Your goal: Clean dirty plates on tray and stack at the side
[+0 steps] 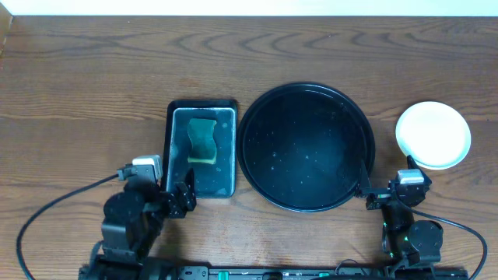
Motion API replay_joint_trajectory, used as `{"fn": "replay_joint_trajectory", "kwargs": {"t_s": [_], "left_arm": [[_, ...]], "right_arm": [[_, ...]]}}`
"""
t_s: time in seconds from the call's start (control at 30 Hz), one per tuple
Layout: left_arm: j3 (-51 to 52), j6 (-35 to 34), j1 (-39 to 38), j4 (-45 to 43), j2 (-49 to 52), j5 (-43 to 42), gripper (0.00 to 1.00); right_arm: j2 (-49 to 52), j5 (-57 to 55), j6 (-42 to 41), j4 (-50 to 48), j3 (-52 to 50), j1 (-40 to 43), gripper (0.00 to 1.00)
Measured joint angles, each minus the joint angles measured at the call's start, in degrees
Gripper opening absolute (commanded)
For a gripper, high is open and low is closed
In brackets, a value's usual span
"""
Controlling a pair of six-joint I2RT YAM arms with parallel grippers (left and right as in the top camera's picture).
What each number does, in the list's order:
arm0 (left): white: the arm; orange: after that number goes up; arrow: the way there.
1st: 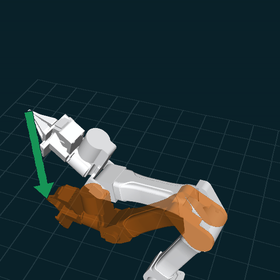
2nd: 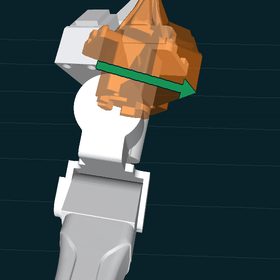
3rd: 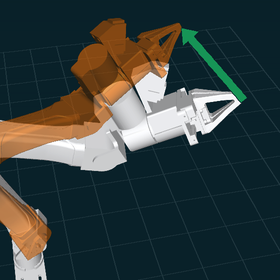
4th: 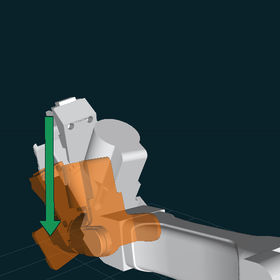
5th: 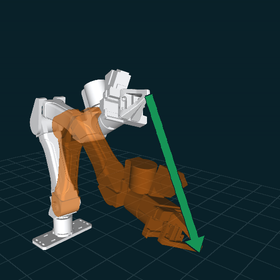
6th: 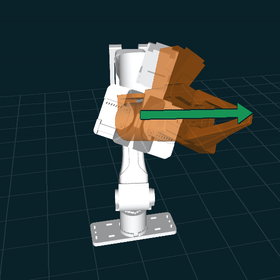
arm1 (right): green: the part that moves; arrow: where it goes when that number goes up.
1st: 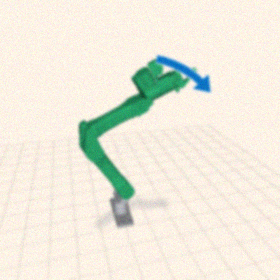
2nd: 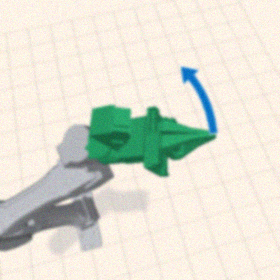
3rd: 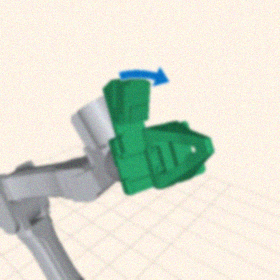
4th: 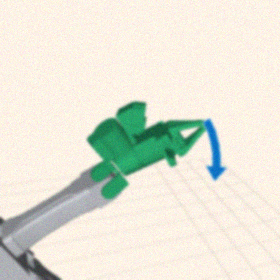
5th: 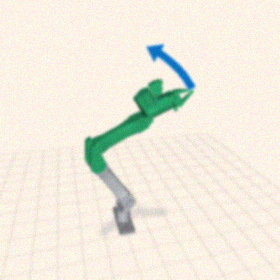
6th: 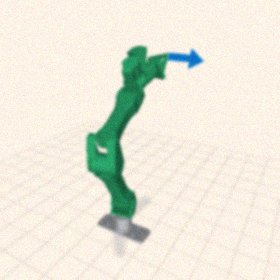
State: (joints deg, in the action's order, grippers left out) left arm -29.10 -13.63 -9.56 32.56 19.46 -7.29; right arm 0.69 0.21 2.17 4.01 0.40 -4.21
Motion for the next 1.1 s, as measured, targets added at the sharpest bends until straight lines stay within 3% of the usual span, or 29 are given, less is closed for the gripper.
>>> {"fn": "replay_joint_trajectory", "kwargs": {"t_s": [0.7, 1.0, 1.1], "left_arm": [[23.87, 6.64, 0.13, -35.93, -18.51, 0.17, 0.82], [27.63, 11.19, 0.94, -46.95, -18.86, 0.17, 0.82], [28.52, 13.77, 0.94, -47.04, -18.88, 0.17, 0.82]], "right_arm": [[-0.02, 0.02, -0.02, 0.02, 0.00, 0.00, 0.99], [-0.02, 0.00, 0.00, 0.02, 0.00, 0.00, 0.99], [-0.02, 0.02, 0.00, 0.02, 0.00, 0.00, 0.99]]}}
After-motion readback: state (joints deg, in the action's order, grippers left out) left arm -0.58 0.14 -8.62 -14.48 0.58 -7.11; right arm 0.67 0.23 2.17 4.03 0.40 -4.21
